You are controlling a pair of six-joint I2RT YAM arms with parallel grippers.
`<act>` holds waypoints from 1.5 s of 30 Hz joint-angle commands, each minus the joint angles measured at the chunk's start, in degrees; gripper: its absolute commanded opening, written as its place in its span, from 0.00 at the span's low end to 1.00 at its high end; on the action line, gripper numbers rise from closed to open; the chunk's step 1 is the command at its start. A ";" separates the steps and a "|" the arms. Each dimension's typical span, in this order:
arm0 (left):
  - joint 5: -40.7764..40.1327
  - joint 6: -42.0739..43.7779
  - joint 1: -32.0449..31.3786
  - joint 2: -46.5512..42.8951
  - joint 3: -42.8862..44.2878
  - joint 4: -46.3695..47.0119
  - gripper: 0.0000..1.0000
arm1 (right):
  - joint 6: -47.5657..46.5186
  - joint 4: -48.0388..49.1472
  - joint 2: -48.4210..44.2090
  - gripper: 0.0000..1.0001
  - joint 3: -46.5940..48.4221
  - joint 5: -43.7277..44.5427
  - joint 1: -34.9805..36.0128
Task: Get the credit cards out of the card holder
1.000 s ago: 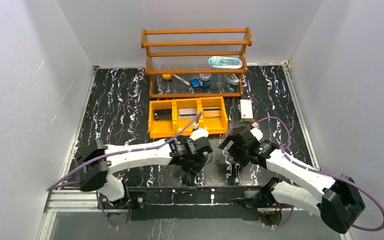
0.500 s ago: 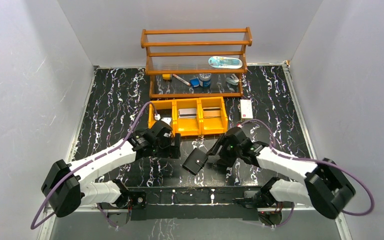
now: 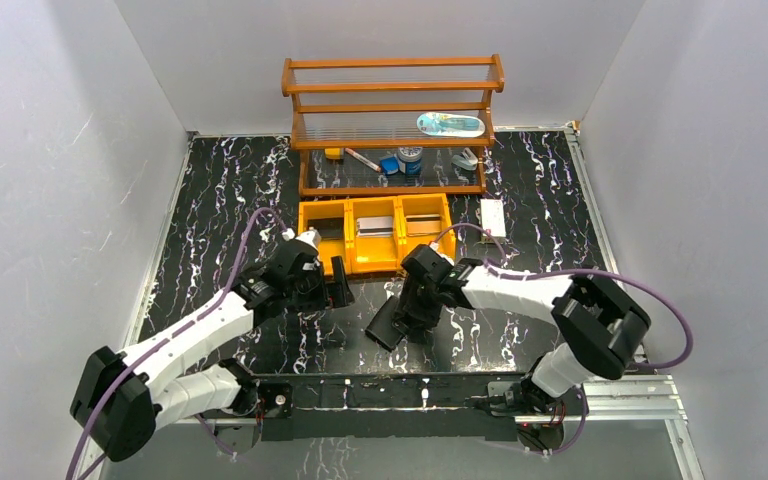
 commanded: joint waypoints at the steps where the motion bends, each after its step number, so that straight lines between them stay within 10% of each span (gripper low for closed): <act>1: -6.17 -4.49 0.28 -4.66 -0.87 -1.10 0.98 | -2.41 -5.00 3.27 0.53 5.33 3.25 1.40; 13: 1.36 -4.83 0.33 -8.43 -5.54 5.40 0.92 | -15.47 -11.61 9.22 0.48 17.36 5.58 2.68; 45: -3.22 -6.09 0.33 -10.45 -5.72 -1.15 0.66 | -10.36 -22.64 17.24 0.47 29.61 13.30 9.62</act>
